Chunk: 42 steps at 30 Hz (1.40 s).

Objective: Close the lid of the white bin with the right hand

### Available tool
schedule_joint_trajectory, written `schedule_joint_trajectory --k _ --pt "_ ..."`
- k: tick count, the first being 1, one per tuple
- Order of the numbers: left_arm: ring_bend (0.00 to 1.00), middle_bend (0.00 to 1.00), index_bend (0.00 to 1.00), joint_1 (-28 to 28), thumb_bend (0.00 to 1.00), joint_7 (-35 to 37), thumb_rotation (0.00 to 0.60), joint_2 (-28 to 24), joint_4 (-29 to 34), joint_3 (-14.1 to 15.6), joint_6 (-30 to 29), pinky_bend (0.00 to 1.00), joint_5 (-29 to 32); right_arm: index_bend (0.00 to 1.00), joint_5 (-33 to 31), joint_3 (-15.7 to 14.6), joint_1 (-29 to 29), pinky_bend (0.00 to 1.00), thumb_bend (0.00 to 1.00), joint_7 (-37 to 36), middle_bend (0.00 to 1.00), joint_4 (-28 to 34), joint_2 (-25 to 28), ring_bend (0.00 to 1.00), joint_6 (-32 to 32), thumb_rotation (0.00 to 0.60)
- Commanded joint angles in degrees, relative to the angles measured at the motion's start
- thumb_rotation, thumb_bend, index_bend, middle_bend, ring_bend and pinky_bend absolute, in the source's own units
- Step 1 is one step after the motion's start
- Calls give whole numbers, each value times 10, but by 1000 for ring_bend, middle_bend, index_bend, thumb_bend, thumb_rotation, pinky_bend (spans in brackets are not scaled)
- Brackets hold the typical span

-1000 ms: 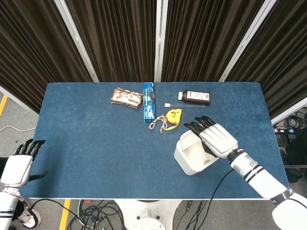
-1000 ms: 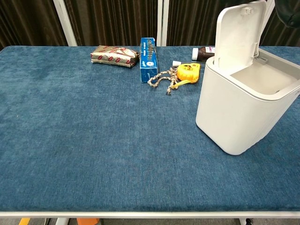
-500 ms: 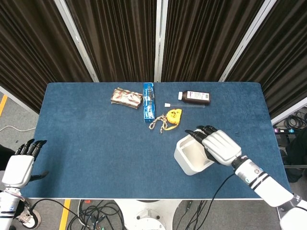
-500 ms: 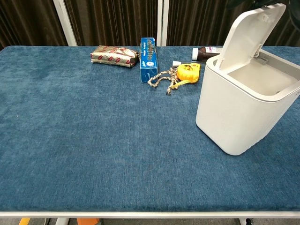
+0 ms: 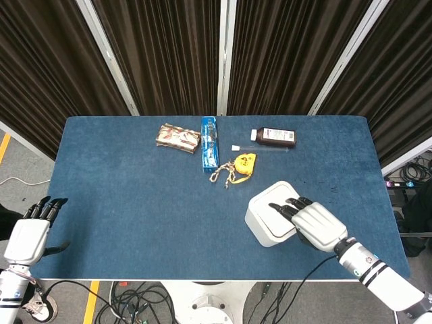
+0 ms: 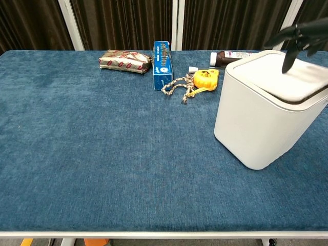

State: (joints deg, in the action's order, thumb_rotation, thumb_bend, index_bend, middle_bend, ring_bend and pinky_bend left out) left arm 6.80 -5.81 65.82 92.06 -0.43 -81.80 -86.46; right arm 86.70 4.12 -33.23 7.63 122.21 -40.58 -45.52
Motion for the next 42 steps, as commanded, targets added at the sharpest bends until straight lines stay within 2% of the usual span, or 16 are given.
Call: schedule_joint_trajectory --k 1,13,18,22,28,31,33,35,39,40,41,42 --pt "61 136 129 0 0 0 600 0 0 0 0 195 0 23 0 -5 3 212 1000 2 248 -5 -6 131 2 600" --pt "61 136 129 0 0 5 600 0 0 0 1 194 1 24 6 -22 7 212 1000 -4 236 -32 -36 131 6 600" --pt "61 136 129 0 0 6 600 0 -1 -1 1 194 3 24 17 -21 16 211 1000 -11 226 -30 -33 131 -20 600" --pt "61 136 129 0 0 5 600 1 -1 0 0 193 3 22 43 -16 38 187 1000 -34 202 -31 -24 123 -80 600" --pt "61 136 129 -4 0 8 600 1 -1 0 -7 192 1 0 73 -18 105 48 998 -107 141 -79 -14 25 -217 600" --pt "61 136 129 -7 0 12 600 2 -2 0 -13 191 1 0 55 -26 161 10 926 -104 89 -142 -40 1 -296 600" --pt "61 136 129 -8 0 13 600 2 -4 -1 -15 192 0 0 27 -37 202 0 816 -81 30 -195 -75 0 -336 600" --pt "61 136 129 -8 0 14 600 3 -7 -1 -14 191 1 0 -9 -48 235 0 779 -76 3 -241 -110 0 -349 600" --pt "60 136 129 -2 0 14 600 4 -8 -1 -1 189 3 0 -63 -55 262 0 736 -98 0 -314 -154 0 -334 600" --pt "60 136 129 -2 0 13 600 6 -7 -1 -2 189 2 0 -72 -51 267 0 683 -93 0 -329 -166 0 -338 600" --pt "60 136 129 -2 0 12 600 9 -8 -3 -5 189 2 0 -83 -42 273 0 582 -85 0 -348 -186 0 -352 600" --pt "61 136 129 -2 0 12 600 12 -8 -3 -7 188 1 0 -91 -33 278 0 419 -81 0 -359 -203 0 -365 600"
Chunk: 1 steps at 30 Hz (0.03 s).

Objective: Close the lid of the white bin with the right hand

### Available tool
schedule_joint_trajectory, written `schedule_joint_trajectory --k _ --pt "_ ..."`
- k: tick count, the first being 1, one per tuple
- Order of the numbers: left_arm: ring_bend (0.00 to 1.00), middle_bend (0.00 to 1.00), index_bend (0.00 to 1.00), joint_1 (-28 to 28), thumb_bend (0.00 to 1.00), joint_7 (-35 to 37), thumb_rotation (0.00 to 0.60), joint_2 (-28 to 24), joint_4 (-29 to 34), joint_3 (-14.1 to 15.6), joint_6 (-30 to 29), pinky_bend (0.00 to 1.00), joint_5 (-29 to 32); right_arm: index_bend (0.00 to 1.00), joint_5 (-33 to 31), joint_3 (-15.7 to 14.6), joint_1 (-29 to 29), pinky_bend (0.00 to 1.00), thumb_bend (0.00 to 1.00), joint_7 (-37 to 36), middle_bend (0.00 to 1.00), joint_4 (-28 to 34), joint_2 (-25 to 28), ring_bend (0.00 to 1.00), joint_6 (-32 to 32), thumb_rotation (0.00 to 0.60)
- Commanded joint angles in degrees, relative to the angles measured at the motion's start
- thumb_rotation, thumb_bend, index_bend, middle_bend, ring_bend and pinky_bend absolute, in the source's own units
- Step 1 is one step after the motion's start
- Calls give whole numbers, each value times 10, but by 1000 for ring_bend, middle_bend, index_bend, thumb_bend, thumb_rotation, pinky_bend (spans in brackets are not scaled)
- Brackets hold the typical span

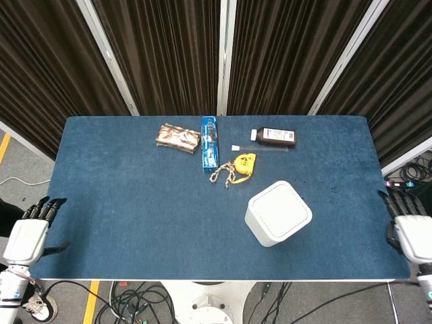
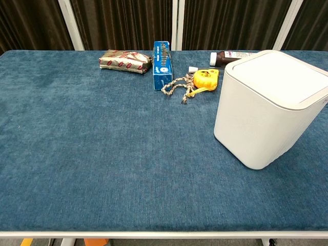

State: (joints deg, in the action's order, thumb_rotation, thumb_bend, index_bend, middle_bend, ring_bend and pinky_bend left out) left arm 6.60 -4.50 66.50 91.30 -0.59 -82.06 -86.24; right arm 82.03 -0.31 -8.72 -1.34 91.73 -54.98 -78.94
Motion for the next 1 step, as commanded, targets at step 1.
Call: schedule_joint_trajectory --k 1 --pt "61 136 129 -1 0 -3 600 7 -1 -2 -6 189 -2 0 -50 19 36 0 348 8 0 -62 -74 0 -42 600"
